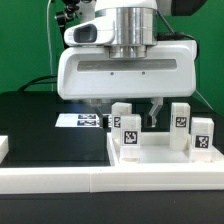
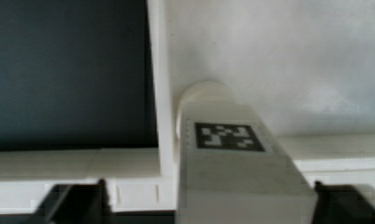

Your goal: Assemble square table

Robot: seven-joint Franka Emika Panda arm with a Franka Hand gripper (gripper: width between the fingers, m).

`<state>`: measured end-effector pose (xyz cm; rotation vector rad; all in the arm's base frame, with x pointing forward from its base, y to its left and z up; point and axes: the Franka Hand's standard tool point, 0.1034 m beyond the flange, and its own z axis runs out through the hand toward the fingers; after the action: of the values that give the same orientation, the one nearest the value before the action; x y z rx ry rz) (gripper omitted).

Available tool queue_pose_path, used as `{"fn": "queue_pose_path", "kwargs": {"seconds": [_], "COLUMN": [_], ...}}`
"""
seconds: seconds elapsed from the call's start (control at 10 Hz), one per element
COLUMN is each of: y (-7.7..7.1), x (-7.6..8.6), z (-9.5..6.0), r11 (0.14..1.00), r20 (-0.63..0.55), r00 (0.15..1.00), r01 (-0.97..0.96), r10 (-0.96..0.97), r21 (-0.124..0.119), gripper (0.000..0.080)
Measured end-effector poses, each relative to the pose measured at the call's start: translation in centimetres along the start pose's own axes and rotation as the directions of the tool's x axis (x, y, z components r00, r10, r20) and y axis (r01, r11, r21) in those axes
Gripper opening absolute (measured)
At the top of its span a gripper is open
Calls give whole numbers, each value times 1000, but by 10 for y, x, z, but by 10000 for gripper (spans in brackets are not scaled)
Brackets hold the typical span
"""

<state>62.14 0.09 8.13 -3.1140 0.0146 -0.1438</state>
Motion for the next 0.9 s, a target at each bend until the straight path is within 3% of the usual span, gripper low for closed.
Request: {"fn": "queue_pose_path", "kwargs": {"seconds": [0.1, 0.2, 0.3, 0.6, 0.9], "y": [0, 0, 0, 0, 2], "x": [0, 0, 0, 0, -2], "z": [0, 0, 0, 0, 1], "r11": [1000, 1000, 999, 966, 879], "r20": [0, 0, 0, 1, -2], "r00": [1000, 1000, 999, 966, 879], "r01": [0, -22, -33, -258, -477], "r10": [0, 22, 33, 258, 477], "r21": [0, 1, 1, 1, 15], "gripper": [386, 386, 288, 288, 288]}}
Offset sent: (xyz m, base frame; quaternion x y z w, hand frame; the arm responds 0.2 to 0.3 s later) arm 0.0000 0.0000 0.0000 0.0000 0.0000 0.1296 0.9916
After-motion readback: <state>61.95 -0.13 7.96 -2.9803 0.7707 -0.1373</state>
